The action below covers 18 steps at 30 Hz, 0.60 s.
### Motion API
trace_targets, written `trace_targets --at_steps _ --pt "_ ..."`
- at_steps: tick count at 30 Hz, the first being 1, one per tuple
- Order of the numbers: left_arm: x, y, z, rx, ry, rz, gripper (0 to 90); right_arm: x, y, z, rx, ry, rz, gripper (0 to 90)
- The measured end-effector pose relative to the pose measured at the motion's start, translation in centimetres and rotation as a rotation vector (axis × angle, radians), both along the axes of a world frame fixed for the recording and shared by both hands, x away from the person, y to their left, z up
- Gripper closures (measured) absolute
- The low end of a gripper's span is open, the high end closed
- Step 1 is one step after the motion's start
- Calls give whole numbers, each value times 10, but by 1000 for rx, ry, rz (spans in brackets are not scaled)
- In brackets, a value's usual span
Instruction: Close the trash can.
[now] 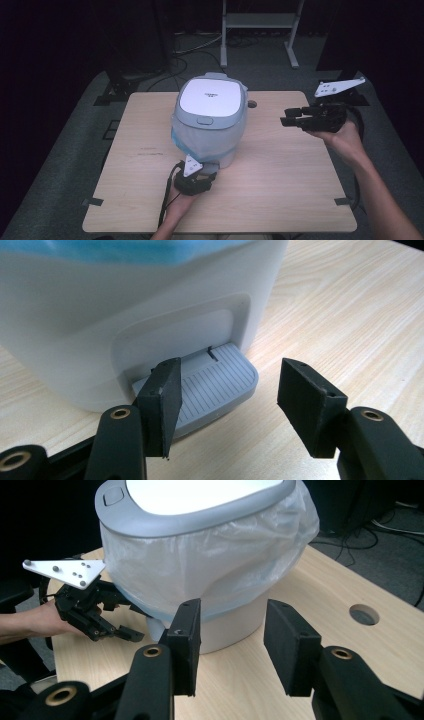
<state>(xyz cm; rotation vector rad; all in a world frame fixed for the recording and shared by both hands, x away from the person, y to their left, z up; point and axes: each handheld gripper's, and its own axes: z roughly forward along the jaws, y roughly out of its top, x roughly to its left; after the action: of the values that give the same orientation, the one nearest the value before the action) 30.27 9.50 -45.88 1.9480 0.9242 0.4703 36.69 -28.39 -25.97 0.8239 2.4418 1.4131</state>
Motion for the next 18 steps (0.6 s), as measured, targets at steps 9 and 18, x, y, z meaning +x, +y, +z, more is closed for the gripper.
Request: trace_targets --at_steps 9,18 --pt "-8 5 7 4 -16 -33 415 -4 -10 -26 29 25 -31 551" --pt "-13 19 17 17 -48 -33 402 -5 -13 -49 24 38 -60 534"
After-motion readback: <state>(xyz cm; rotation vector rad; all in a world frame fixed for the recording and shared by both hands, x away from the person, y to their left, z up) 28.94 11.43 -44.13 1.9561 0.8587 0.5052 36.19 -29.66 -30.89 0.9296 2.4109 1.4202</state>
